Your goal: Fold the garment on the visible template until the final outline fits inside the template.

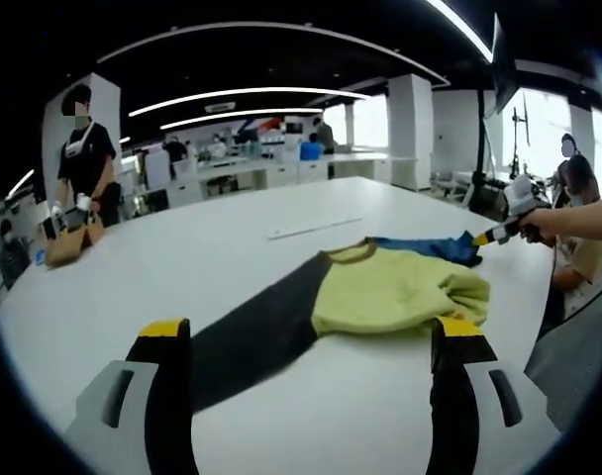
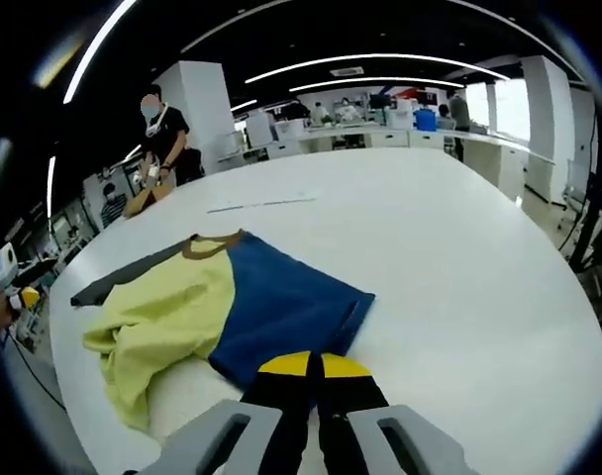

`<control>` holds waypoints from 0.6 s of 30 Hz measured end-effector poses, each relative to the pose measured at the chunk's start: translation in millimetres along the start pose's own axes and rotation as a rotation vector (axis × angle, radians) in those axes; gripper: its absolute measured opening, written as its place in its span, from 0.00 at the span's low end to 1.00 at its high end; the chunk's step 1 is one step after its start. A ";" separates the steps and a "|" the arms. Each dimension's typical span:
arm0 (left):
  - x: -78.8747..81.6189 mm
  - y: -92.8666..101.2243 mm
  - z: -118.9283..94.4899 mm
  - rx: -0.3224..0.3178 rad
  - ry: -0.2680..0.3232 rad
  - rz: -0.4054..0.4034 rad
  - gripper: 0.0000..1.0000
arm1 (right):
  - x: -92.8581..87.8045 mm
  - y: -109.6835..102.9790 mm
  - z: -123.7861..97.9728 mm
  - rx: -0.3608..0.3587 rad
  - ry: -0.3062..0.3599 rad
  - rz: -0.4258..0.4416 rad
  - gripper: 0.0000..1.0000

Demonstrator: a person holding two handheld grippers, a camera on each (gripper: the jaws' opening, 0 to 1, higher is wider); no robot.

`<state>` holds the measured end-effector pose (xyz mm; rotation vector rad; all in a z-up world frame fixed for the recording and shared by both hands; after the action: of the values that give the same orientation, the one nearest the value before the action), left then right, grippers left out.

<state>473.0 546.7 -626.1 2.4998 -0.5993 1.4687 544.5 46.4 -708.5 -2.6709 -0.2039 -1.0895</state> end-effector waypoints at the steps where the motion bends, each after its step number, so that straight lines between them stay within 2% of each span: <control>1: 0.0 0.1 0.0 0.000 0.000 0.000 0.97 | 0.5 0.9 -1.9 -0.001 0.001 -0.008 0.00; 13: 1.8 2.9 -0.2 -0.008 0.001 0.009 0.98 | -2.0 20.1 -18.3 -0.041 -0.007 -0.015 0.00; 18: 1.3 4.3 -0.4 -0.011 0.000 0.006 0.98 | -6.1 33.6 -26.9 -0.090 -0.023 -0.033 0.00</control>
<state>471.4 542.7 -625.0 2.4921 -0.6139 1.4640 529.7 6.4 -700.2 -2.7703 -0.2088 -1.1030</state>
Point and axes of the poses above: the point that each gripper's makers call its tool centre point, and the gripper's own axes: z roughly forward along the fingers, y roughly to its right, x roughly out of its top, the point moved 8 cm from there along -z, roughly backward along the fingers, and after that the axes turned 8 degrees about -y, right-handed, at the moved point
